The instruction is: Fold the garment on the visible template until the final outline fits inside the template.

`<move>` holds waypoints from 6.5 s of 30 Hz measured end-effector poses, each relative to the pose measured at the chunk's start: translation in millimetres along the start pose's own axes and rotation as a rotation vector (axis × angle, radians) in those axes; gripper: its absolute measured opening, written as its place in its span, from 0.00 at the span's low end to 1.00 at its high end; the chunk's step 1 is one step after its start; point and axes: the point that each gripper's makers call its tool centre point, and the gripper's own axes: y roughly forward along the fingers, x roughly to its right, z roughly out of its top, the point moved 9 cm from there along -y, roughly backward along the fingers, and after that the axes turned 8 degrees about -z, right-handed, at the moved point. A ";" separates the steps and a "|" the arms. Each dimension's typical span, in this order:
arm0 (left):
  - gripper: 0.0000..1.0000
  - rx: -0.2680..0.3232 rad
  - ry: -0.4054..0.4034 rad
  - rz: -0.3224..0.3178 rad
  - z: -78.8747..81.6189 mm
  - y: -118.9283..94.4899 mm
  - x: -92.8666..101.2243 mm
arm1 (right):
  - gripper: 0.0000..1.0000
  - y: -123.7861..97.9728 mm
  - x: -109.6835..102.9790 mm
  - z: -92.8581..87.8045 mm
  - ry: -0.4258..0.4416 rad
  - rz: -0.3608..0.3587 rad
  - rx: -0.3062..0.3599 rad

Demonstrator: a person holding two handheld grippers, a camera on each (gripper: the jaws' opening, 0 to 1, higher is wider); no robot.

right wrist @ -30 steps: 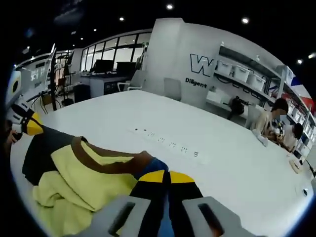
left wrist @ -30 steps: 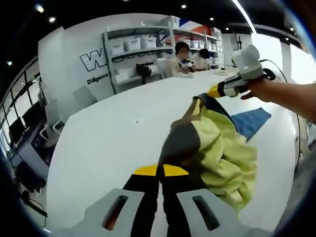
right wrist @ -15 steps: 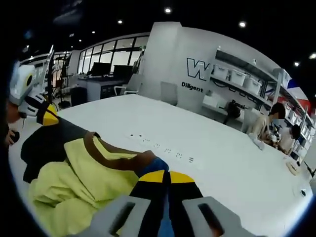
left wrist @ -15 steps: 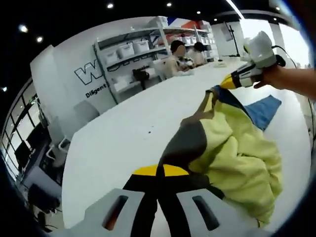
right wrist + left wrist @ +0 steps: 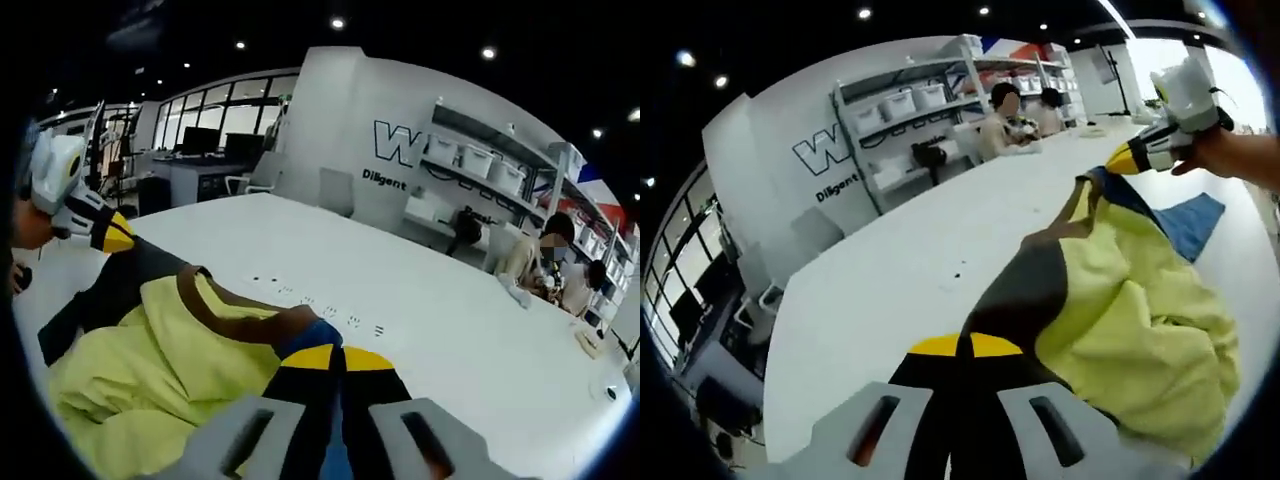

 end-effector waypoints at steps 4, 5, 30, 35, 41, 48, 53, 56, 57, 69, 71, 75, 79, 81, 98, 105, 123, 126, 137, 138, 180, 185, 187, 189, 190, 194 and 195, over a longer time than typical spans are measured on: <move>0.00 0.003 0.006 0.005 -2.2 10.8 -4.0 | 0.00 3.8 0.4 -1.8 -0.012 -0.018 0.004; 0.00 0.003 0.004 0.006 -2.5 13.0 -4.9 | 0.00 4.6 0.3 -2.3 -0.018 -0.019 0.004; 0.00 -0.070 0.099 0.079 -21.5 54.6 -6.4 | 0.00 46.5 -9.5 -32.6 -0.096 -0.030 -0.055; 0.00 -0.123 0.103 0.068 -30.5 63.1 -7.1 | 0.00 53.2 -11.0 -43.3 -0.101 -0.017 -0.095; 0.00 -0.184 0.096 0.038 -39.7 70.9 -3.6 | 0.00 58.2 -16.0 -55.7 -0.118 0.000 -0.140; 0.00 -0.222 0.092 0.016 -48.9 75.1 -0.3 | 0.00 61.3 -20.9 -66.8 -0.129 0.021 -0.184; 0.00 -0.243 0.081 0.006 -53.1 76.6 -0.1 | 0.00 61.4 -24.4 -72.7 -0.121 0.038 -0.214; 0.00 -0.242 0.074 0.005 -53.2 77.0 -0.5 | 0.00 61.8 -27.5 -76.8 -0.122 0.050 -0.233; 0.00 -0.242 0.074 0.004 -53.1 77.2 -0.7 | 0.00 61.9 -27.8 -77.4 -0.120 0.051 -0.237; 0.00 -0.233 0.010 0.012 -54.2 75.2 -5.2 | 0.00 61.8 -26.4 -77.5 -0.096 0.052 -0.235; 0.00 -0.222 0.025 0.023 -51.5 73.9 -6.4 | 0.00 61.5 -25.3 -76.8 -0.095 0.050 -0.230; 0.00 -0.197 0.020 0.044 -45.7 69.4 -12.3 | 0.01 59.9 -23.0 -72.4 -0.080 0.043 -0.214; 0.00 -0.183 0.015 0.056 -42.3 64.1 -14.5 | 0.01 57.2 -22.6 -64.6 -0.079 0.037 -0.189; 0.00 -0.183 0.022 0.064 -41.6 62.0 -15.0 | 0.01 56.6 -22.3 -62.3 -0.081 0.035 -0.180; 0.00 -0.181 -0.009 0.066 -43.2 55.5 -13.3 | 0.00 51.6 -18.4 -62.4 -0.074 0.031 -0.184; 0.00 -0.198 -0.025 0.053 -53.3 56.2 -5.5 | 0.00 51.9 -25.1 -70.9 -0.080 0.047 -0.213; 0.00 -0.119 -0.076 0.091 -46.0 16.4 -13.9 | 0.00 20.9 -28.3 -34.3 -0.093 0.032 -0.093; 0.00 -0.116 -0.082 0.093 -46.7 9.7 -11.0 | 0.00 14.0 -28.3 -33.4 -0.092 0.030 -0.086; 0.00 -0.104 -0.077 0.084 -44.2 -11.4 6.4 | 0.00 -17.4 -30.9 -36.3 -0.092 0.023 -0.087; 0.00 -0.096 -0.077 0.082 -43.0 -15.6 9.9 | 0.00 -21.1 -31.4 -36.1 -0.091 0.022 -0.084; 0.00 -0.103 -0.184 0.022 -102.1 -134.6 100.4 | 0.01 -139.8 -88.7 -62.5 -0.056 0.061 -0.092; 0.00 -0.128 -0.201 0.014 -113.2 -141.2 102.0 | 0.02 -142.5 -87.0 -59.1 -0.046 0.053 -0.076; 0.02 -0.132 -0.207 0.012 -114.8 -142.7 102.2 | 0.05 -144.7 -86.5 -58.0 -0.027 0.056 -0.061; 0.04 -0.135 -0.216 0.012 -116.0 -143.7 102.9 | 0.13 -145.9 -86.0 -57.1 -0.020 0.054 -0.048; 0.04 -0.137 -0.217 0.012 -116.4 -143.9 103.1 | 0.18 -146.2 -85.5 -56.5 -0.013 0.054 -0.044; 0.03 -0.144 -0.214 0.009 -118.0 -144.1 104.5 | 0.44 -146.7 -83.8 -53.9 0.022 0.061 -0.014; 0.03 -0.146 -0.215 0.008 -118.2 -144.2 105.0 | 0.56 -146.8 -83.7 -52.9 0.047 0.061 -0.004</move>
